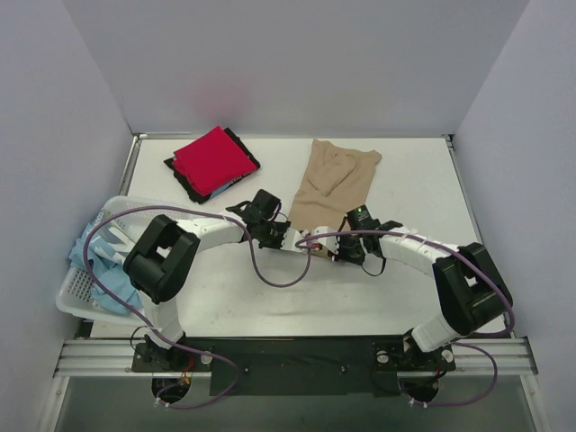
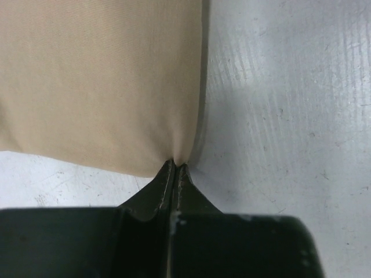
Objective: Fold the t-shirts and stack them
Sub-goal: Grab one side of the 2/3 rectangular tshirt with both arms, then fold the long partially folded tshirt into a neat square
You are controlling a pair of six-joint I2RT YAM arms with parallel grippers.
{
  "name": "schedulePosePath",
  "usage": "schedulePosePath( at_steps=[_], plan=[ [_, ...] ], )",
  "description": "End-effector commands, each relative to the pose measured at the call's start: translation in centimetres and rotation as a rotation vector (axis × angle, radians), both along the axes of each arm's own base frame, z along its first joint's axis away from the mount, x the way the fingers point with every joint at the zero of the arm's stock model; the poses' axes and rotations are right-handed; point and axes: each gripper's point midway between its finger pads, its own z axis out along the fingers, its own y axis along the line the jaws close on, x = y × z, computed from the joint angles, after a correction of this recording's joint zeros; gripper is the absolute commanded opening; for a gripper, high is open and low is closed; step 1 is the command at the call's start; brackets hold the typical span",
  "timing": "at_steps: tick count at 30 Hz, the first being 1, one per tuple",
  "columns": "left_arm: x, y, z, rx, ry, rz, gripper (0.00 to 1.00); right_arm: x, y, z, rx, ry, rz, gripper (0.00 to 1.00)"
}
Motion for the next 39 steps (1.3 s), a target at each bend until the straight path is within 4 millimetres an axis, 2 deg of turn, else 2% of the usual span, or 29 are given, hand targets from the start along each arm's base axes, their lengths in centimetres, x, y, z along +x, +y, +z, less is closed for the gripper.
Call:
schedulePosePath(
  at_steps=[1,3,9,12,14,20,25,28,31,33,35,36,37,38,39],
  plan=[
    [0.0,-0.2,0.8,0.025,0.042,0.061,0.00,-1.4,-0.6,0.5,-0.004,0.019,-0.005,0.00],
    [-0.5,0.2,1.8,0.038,0.088,0.081,0.00,-2.5,-0.7,0.9,0.009,0.030,0.015,0.00],
    [-2.7,1.6,5.9,0.065,0.187,0.084,0.00,-5.5,0.0,5.3,0.091,0.052,0.062,0.00],
    [-5.1,2.5,7.8,0.086,0.248,0.043,0.00,-7.4,0.2,6.9,0.101,0.084,0.081,0.00],
    [-6.5,3.1,9.5,0.083,0.263,0.025,0.00,-9.5,-0.1,7.8,0.098,0.139,0.075,0.00],
    [-10.6,5.8,13.4,0.123,0.313,-0.034,0.00,-14.0,0.6,11.9,0.183,0.195,0.098,0.00],
    [-15.2,7.3,17.5,0.110,0.428,-0.077,0.00,-16.4,1.8,15.7,0.295,0.221,0.065,0.00],
    [-16.6,7.3,19.7,0.064,0.454,-0.060,0.00,-17.6,2.2,17.6,0.347,0.250,0.038,0.00],
    [-15.8,6.4,21.3,0.011,0.449,0.012,0.00,-17.8,2.4,18.4,0.377,0.266,0.001,0.00],
    [-14.1,5.4,21.7,-0.018,0.434,0.082,0.00,-17.1,2.4,18.5,0.376,0.255,-0.033,0.00],
    [-11.6,4.2,21.9,-0.042,0.404,0.163,0.00,-15.5,1.9,18.6,0.387,0.258,-0.114,0.00],
    [-9.9,3.6,22.6,-0.068,0.350,0.192,0.00,-14.9,1.9,18.4,0.397,0.282,-0.141,0.00],
    [-8.9,3.1,22.0,-0.058,0.370,0.239,0.00,-13.8,1.5,18.6,0.422,0.286,-0.199,0.00],
    [-7.2,2.6,22.8,-0.082,0.321,0.273,0.00,-13.2,1.4,18.4,0.434,0.309,-0.222,0.00],
    [-6.3,2.1,21.8,-0.068,0.345,0.311,0.00,-11.9,0.6,18.4,0.445,0.293,-0.283,0.00]
  ],
)
